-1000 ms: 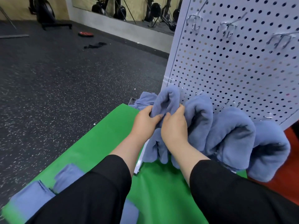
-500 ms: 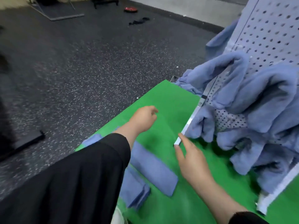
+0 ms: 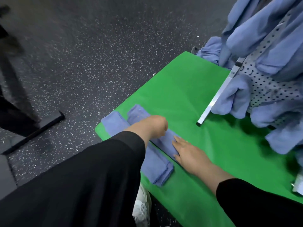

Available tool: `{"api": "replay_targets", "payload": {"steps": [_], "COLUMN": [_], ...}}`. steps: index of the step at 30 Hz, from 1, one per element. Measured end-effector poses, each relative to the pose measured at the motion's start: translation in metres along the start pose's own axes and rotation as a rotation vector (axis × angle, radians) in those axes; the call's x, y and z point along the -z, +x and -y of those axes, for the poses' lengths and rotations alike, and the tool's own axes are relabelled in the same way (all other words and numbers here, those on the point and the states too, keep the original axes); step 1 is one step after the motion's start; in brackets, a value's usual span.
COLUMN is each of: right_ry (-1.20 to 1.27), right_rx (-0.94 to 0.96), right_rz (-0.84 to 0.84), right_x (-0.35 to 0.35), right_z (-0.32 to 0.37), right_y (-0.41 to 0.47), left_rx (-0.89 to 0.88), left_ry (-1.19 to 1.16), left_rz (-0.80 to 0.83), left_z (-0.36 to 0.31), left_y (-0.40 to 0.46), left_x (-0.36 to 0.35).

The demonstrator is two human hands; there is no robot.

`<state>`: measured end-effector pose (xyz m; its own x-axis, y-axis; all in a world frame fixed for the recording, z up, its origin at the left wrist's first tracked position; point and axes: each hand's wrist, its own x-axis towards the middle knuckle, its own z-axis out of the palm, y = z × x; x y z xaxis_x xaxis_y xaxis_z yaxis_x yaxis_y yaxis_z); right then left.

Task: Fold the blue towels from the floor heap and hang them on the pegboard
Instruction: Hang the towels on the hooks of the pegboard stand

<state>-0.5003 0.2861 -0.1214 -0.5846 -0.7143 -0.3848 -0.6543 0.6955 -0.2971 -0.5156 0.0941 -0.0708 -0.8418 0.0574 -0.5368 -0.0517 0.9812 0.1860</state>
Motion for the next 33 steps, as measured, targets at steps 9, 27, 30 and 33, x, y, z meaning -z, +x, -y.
{"api": "replay_targets", "payload": {"steps": [9,27,30,33], "right_ry": [0.054,0.236,0.147,0.098], "right_rx": [-0.134,-0.212,-0.282,-0.317], "right_rz": [-0.099,-0.574,-0.682,-0.78], "right_x": [-0.003,0.183,0.204,0.229], "right_z": [0.006,-0.049,-0.056,-0.057], "right_y": [0.01,-0.12,-0.15,-0.188], "left_rx": [-0.017,-0.21,-0.218,-0.213], "left_ry": [0.154,0.009,0.071,0.104], "left_rz": [0.175,-0.532,-0.607,-0.743], "left_z": [-0.001,-0.139,-0.181,-0.213], "left_y": [0.009,-0.042,-0.069,-0.097], "left_x": [-0.017,0.112,0.134,0.15]}}
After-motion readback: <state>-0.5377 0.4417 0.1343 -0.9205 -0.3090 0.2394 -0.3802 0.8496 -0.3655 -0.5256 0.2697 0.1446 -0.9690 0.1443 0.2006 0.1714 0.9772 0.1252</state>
